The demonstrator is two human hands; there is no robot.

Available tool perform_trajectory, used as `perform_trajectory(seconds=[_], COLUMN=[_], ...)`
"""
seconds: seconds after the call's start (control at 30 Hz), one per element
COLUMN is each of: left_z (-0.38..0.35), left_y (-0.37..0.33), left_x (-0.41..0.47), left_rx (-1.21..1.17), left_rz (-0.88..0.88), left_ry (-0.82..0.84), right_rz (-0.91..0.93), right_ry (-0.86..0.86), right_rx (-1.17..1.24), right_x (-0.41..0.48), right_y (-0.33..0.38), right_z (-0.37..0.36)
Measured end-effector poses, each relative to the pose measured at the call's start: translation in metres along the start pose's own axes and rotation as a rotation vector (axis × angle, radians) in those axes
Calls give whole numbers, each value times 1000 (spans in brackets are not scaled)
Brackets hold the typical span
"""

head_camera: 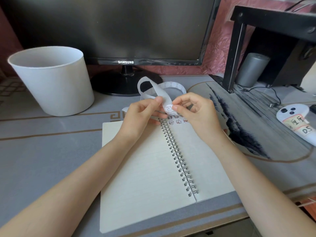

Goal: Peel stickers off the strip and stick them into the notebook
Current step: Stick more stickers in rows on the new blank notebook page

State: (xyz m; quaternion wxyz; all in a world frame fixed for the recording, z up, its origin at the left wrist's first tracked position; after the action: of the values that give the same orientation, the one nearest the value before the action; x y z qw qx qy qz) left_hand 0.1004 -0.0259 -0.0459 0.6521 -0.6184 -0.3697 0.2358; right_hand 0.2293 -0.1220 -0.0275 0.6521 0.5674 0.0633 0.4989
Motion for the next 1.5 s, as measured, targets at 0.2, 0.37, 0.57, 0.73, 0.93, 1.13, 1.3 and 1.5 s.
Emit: perform_trajectory(seconds=[0.2, 0.37, 0.57, 0.73, 0.93, 1.13, 1.3, 1.5], left_z=[0, 2, 2, 1, -1, -1, -1, 2], left_y=[3, 4, 6, 4, 4, 2, 2, 2], left_x=[-1, 0, 1, 0, -2, -2, -1, 0], left_rx=[73, 74, 92, 99, 41, 21, -1, -61], left_rz=[-38, -58, -59, -52, -1, 22, 47, 63], left_ry=[31, 35, 42, 44, 15, -7, -21, -56], right_rz=[27, 54, 14, 11, 15, 108, 176, 42], right_ry=[15, 20, 18, 22, 38, 86, 106, 79], right_rx=[-61, -88, -77, -88, -170, -214, -189, -111], right_x=[0, -2, -2, -2, -3, -1, -1, -2], right_y=[-2, 1, 2, 1, -2, -6, -4, 0], right_z=[0, -1, 0, -1, -1, -3, -2, 4])
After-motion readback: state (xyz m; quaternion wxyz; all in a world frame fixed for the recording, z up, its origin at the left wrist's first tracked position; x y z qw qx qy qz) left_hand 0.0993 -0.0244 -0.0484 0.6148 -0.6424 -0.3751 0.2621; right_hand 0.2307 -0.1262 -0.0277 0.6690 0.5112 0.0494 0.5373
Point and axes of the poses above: each hand's wrist, its own x-axis towards the middle knuckle, its own z-axis out of the back of the hand, y = z × x, the point moved 2 cm from there along x, towards the middle knuckle, and after that the axes turned 4 degrees about -y, right-handed, at the moved point
